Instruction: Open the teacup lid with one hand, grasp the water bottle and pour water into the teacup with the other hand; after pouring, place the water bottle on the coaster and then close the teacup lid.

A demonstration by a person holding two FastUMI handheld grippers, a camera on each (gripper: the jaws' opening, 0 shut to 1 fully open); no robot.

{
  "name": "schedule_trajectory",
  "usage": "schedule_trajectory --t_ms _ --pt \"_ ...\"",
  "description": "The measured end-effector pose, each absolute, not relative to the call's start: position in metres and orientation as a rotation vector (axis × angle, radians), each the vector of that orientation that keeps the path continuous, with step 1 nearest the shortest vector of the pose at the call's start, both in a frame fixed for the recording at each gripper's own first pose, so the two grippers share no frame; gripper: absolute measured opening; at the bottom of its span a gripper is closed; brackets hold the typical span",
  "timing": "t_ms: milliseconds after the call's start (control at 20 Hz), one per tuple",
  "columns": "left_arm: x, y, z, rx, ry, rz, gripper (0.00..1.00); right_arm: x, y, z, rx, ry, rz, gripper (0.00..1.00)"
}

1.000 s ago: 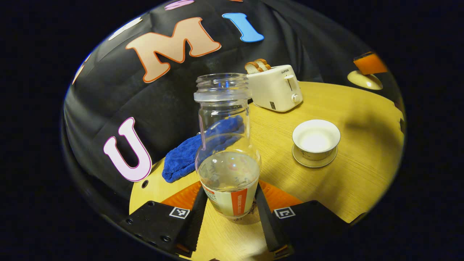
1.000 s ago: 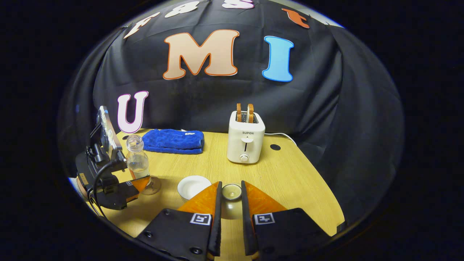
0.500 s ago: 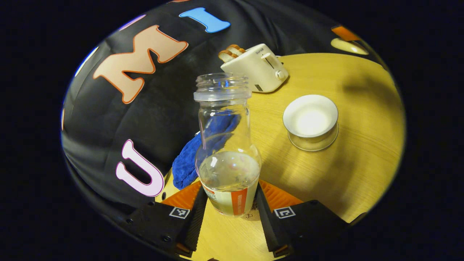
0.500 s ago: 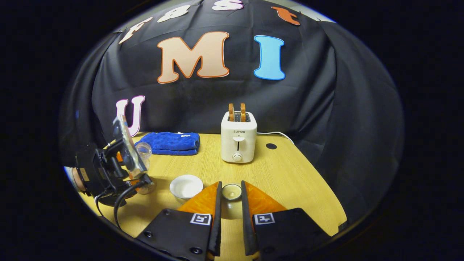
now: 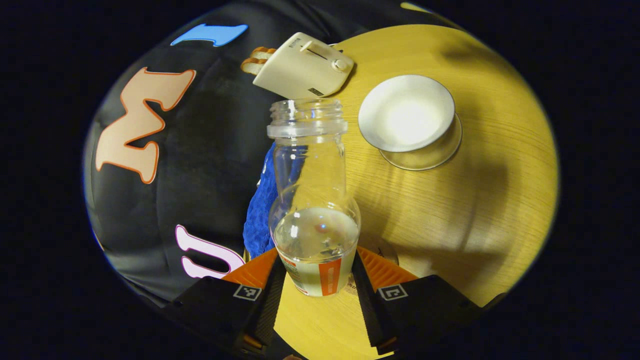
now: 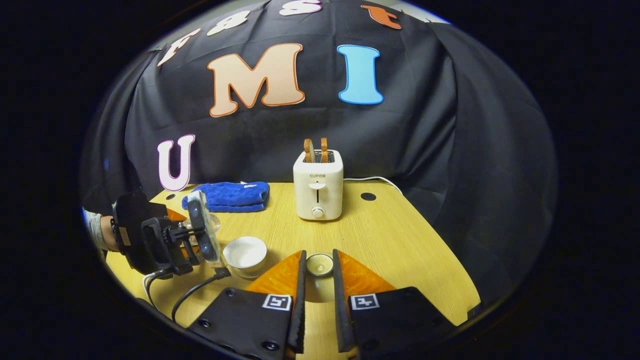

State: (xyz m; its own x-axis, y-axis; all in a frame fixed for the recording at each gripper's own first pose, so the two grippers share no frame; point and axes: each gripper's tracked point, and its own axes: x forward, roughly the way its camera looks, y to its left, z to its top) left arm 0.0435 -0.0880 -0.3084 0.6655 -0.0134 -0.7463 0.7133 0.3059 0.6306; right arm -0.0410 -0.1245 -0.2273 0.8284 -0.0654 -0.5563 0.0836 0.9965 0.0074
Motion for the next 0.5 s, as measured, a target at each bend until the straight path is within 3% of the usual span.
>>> schedule_trajectory --t_ms 500 --pt "0.0513 -0.0845 -0.3073 1.436 0.756 -0.581 0.69 -0.0411 -0.1306 -0.2367 0.064 0.589 -0.066 0.29"
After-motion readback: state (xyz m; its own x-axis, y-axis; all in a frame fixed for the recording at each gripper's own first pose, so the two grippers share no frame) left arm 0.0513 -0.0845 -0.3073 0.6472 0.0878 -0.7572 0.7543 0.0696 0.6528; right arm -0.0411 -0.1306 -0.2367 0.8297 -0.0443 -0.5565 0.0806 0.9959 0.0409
